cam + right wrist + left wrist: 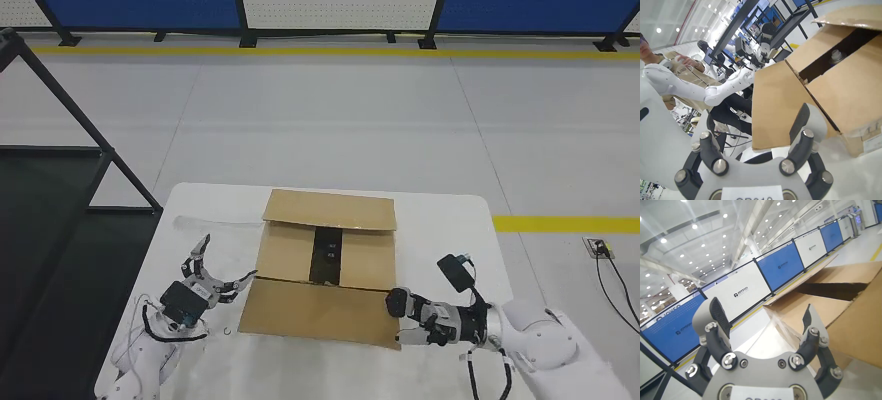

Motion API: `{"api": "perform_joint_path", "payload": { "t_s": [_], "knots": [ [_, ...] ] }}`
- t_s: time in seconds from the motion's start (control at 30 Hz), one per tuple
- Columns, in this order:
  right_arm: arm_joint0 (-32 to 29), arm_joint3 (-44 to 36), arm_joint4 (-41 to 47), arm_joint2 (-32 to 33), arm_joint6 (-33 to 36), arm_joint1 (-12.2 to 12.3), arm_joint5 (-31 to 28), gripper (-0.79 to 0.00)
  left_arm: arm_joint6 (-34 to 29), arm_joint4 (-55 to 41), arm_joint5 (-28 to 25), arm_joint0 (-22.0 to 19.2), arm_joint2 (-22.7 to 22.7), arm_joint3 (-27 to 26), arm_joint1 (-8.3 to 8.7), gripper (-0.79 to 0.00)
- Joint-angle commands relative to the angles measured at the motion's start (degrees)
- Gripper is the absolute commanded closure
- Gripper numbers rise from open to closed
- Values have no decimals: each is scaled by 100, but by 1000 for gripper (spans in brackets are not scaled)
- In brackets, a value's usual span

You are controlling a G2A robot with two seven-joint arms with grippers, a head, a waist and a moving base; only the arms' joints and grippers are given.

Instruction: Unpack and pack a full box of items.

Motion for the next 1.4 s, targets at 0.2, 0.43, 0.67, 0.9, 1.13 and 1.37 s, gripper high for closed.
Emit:
{"api": "perform_joint_path", "payload": {
  "t_s": [0.2,0.43,0.67,0.9,1.13,1.37],
  "knots": [
    [364,511,-47,-788,-337,233,-336,-785,367,724,-763,5,41,106,140,-785],
    [696,700,19,-1250,-563,351,-562,-785,224,1223,-839,-39,101,272,218,-785],
    [914,946,1314,-1379,-533,404,-408,-785,85,1050,-704,-113,189,435,217,-785],
    [914,946,1314,-1379,-533,404,-408,-785,85,1050,-704,-113,189,435,217,-785],
    [906,663,1892,-1405,-792,338,399,-785,85,1050,-704,-113,189,435,217,-785],
    [1400,1143,3383,-1508,-883,121,1441,-785,85,1050,-704,-113,189,435,217,-785]
  ]
}}
